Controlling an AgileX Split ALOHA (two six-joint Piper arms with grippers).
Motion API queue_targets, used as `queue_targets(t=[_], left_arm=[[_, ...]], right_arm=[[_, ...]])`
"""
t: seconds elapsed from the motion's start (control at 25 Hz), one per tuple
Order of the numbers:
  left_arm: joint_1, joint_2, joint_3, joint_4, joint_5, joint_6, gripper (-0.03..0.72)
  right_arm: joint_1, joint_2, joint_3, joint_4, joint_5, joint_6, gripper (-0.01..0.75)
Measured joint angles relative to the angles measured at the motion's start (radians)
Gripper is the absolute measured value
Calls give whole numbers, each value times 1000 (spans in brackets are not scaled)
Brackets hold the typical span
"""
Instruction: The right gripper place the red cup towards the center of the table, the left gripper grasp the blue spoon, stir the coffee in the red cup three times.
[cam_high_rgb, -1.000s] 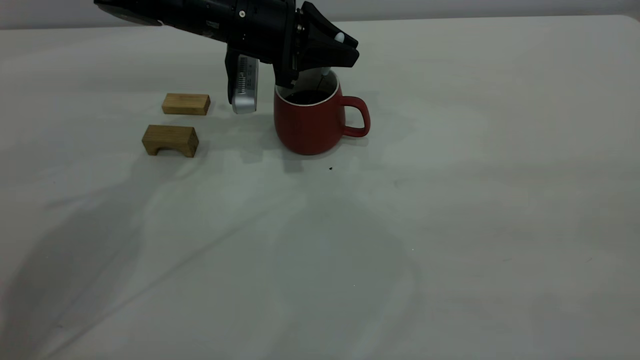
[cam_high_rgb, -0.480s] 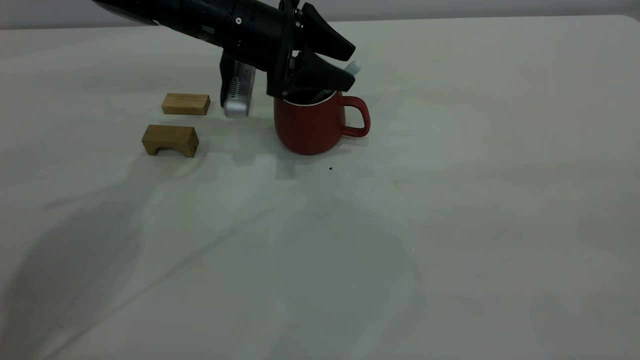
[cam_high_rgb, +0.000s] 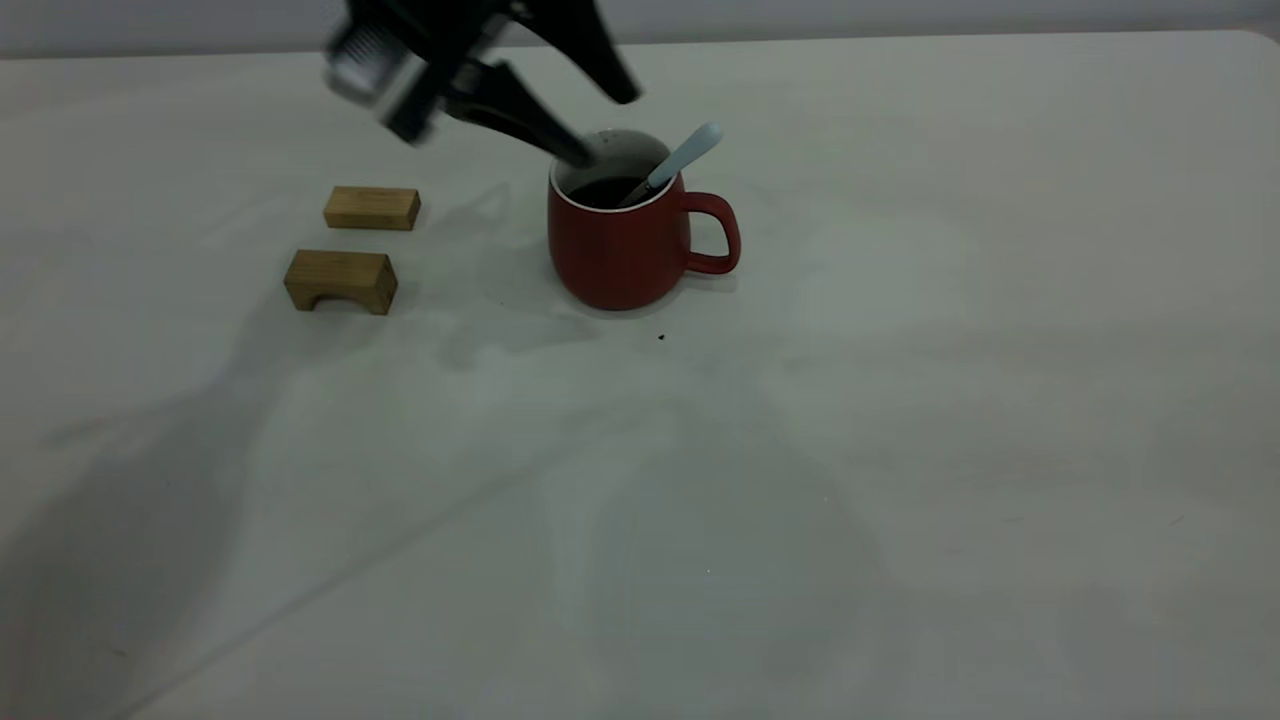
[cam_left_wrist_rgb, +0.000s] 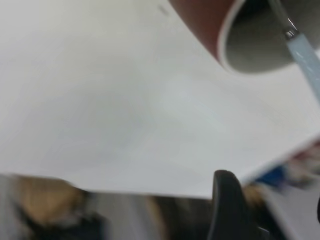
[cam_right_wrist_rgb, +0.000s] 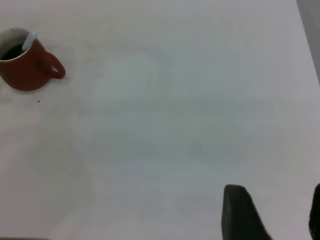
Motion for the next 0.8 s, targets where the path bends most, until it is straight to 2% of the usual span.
queue_targets(t=[0.12, 0.24, 0.48, 0.68, 0.8], left_arm=[[0, -79, 0, 259, 59, 7, 440], [0, -176, 0, 453, 125, 9, 410], [0, -402, 0, 689, 190, 24, 365], [0, -622, 36, 903, 187, 220, 354], [-1, -747, 118, 931, 155, 410, 355]], right_arm=[[0, 0, 0, 0, 0, 0, 375], [0, 0, 0, 0, 0, 0, 375], [0, 0, 0, 0, 0, 0, 375], [0, 0, 0, 0, 0, 0, 375], [0, 0, 0, 0, 0, 0, 375]])
